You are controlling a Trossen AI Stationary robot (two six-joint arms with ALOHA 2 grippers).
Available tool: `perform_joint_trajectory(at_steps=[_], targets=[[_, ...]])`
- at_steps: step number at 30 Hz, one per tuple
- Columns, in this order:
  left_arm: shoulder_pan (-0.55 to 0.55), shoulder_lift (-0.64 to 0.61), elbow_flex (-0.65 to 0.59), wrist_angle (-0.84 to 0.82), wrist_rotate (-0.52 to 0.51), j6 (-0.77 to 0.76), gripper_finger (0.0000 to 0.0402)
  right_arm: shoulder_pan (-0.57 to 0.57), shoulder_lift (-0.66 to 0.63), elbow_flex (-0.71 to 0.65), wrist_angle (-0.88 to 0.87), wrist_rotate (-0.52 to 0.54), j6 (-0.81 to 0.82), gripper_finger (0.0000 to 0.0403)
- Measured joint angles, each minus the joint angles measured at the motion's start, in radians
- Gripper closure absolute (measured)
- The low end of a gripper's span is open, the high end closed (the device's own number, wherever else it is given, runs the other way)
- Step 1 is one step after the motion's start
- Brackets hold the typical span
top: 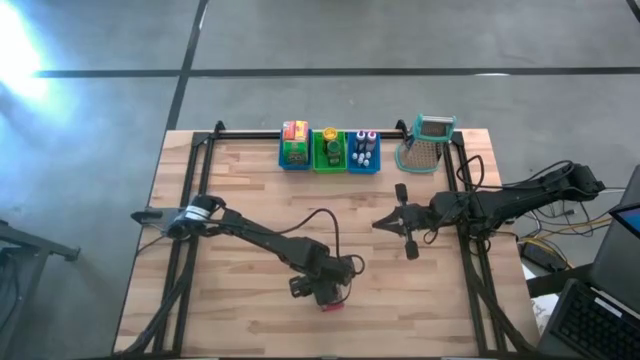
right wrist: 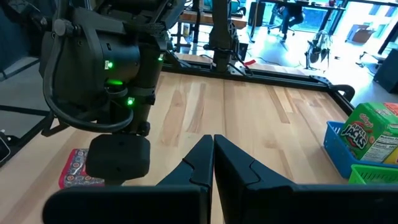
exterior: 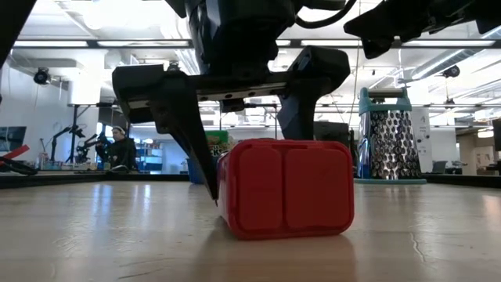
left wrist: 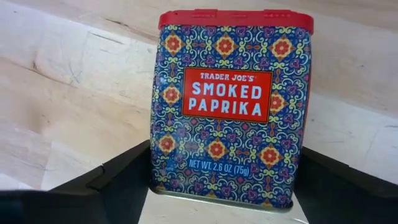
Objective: Pick & Place Kitchen Items
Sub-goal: Put the red seasoning can into the green bin
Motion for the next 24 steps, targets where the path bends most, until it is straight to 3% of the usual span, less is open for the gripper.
perform_joint_trajectory(at_steps=[16,24], targets=[[0.007,0.000,-0.002,0.017,0.027,-0.093,0.0071,0.000,0.000,0.000,0.000,0.000,-0.008,0.0394],[0.057,0.002,-0.003,0.068,0.267,-0.345,0.0074,0.000,0.000,0.000,-0.007,-0.001,-0.027,0.0394]])
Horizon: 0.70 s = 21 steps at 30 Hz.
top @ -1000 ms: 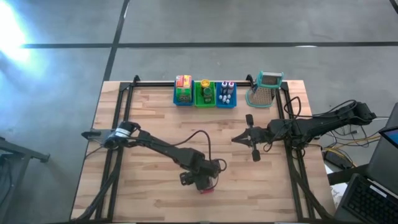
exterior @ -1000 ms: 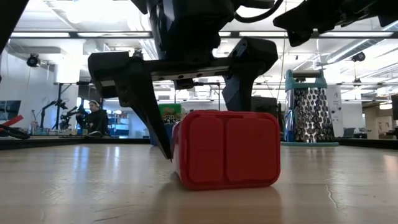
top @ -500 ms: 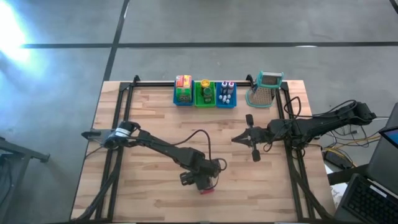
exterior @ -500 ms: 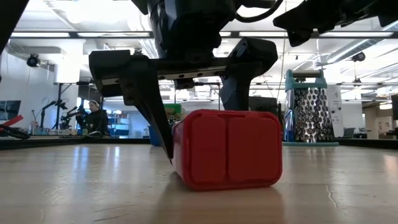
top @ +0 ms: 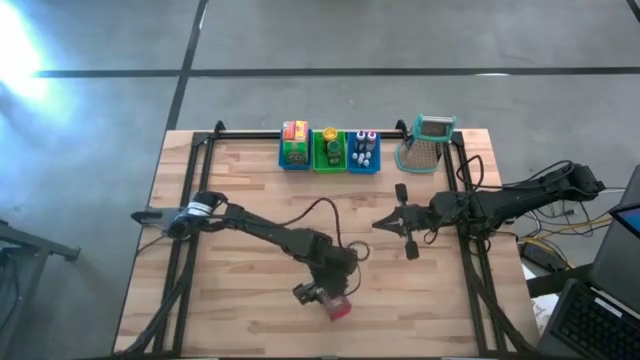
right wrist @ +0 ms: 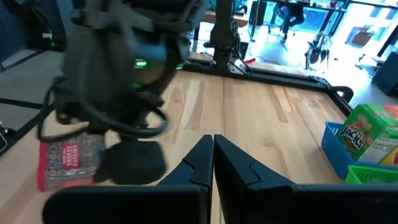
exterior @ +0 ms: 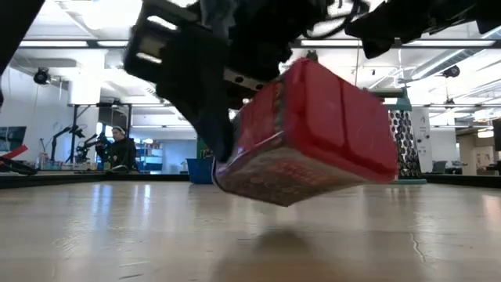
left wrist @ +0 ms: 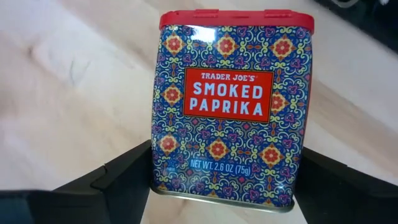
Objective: Pick & Place Kitchen Items
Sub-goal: Put the red seasoning can into the green bin
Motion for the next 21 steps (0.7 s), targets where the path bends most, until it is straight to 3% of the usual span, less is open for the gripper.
perform_joint_trajectory(at_steps=[7,12,18,21], targets=[[0.079,0.000,-0.051,-0.014,0.140,-0.156,0.0075,0.005,-0.040,0.000,-0.101,0.000,0.021,0.0394],[0.134,-0.001,-0.104,-0.011,0.328,-0.246,0.0075,0.063,-0.069,0.001,-0.148,0.014,-0.064,0.0394],[0.196,-0.001,-0.165,0.124,0.555,-0.404,0.0075,0.197,-0.017,0.016,-0.148,0.222,-0.216,0.0394],[0.220,-0.001,-0.170,0.174,0.609,-0.471,0.0075,0.262,0.029,0.032,-0.153,0.343,-0.224,0.0394]])
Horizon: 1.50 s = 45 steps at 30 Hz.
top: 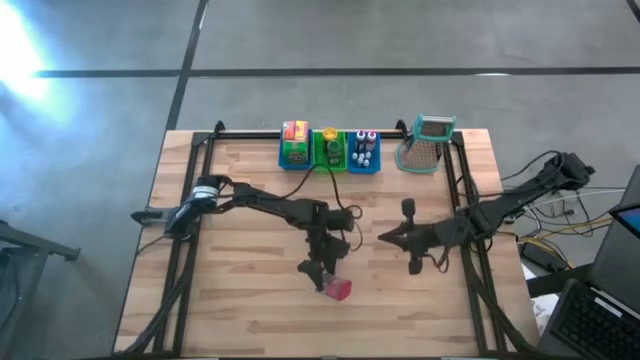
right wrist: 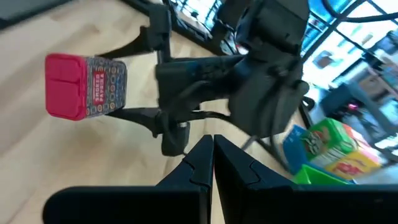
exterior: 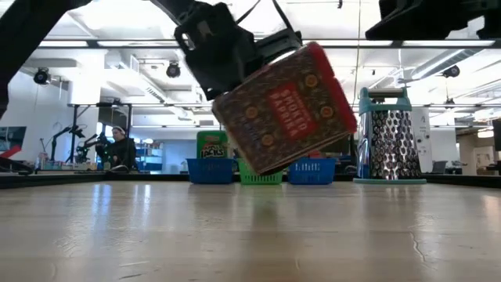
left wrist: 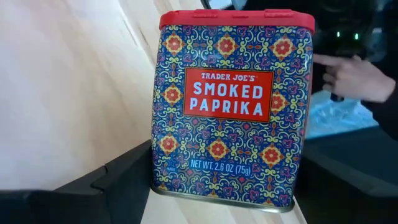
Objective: Pick & Place Kitchen Items
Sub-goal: Put the red seasoning can into the green bin
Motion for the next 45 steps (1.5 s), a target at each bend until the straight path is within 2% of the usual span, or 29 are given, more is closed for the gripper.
perform_joint_trajectory(at_steps=[3,8,12,14,17,20,27,35,40,45], targets=[[0.022,-0.003,0.001,0.017,0.014,-0.029,0.0075,0.068,0.049,0.021,-0.008,0.107,0.025,0.0394],[0.060,-0.005,0.023,0.018,0.055,-0.082,0.0074,0.200,0.127,0.086,-0.027,0.227,0.045,0.0394],[0.086,-0.005,0.050,0.018,0.056,-0.092,0.0073,0.275,0.197,0.161,-0.166,0.430,0.094,0.0394],[0.095,-0.005,0.070,0.028,0.051,-0.090,0.0073,0.286,0.230,0.201,-0.242,0.494,0.150,0.0394],[0.106,-0.005,0.101,0.059,0.043,-0.080,0.0072,0.287,0.261,0.264,-0.322,0.495,0.246,0.0384],[0.116,-0.005,0.134,0.088,0.039,-0.079,0.0072,0.287,0.279,0.322,-0.393,0.486,0.299,0.0355],[0.151,-0.006,0.198,0.095,0.038,-0.055,0.0072,0.273,0.277,0.394,-0.508,0.347,0.349,0.0242],[0.161,-0.006,0.258,0.173,0.031,-0.054,0.0071,0.229,0.283,0.411,-0.507,0.335,0.314,0.0127],[0.161,-0.006,0.299,0.173,0.027,-0.046,0.0071,0.184,0.280,0.417,-0.507,0.297,0.277,0.0098],[0.162,-0.006,0.311,0.173,0.026,-0.046,0.0071,0.147,0.280,0.436,-0.507,0.227,0.271,0.0105]])
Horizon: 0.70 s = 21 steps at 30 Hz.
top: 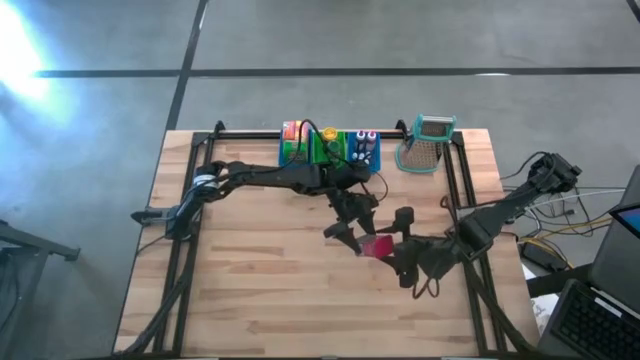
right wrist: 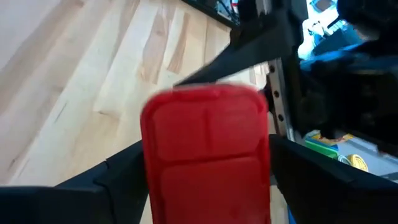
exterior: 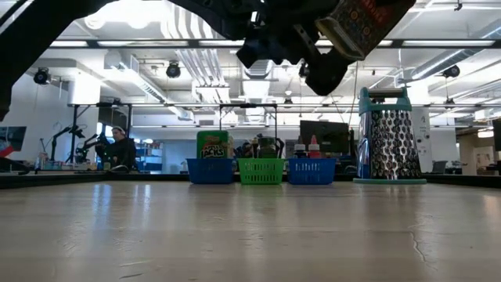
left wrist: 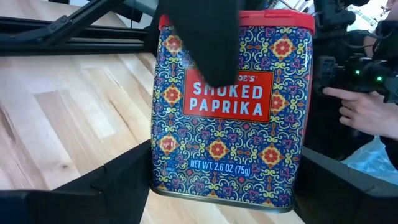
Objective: Pick & Place Kitchen Items
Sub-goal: Put the red seasoning can into the green bin
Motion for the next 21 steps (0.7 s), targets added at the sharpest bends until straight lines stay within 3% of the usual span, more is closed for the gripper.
perform_joint_trajectory(at_steps=[10,21], targets=[[0.004,0.000,-0.005,-0.015,0.003,0.000,0.0071,0.002,0.000,0.046,-0.008,-0.014,-0.042,0.0188],[0.004,0.000,-0.005,-0.008,0.000,-0.023,0.0058,0.002,0.000,0.052,-0.031,-0.031,-0.007,0.0179]])
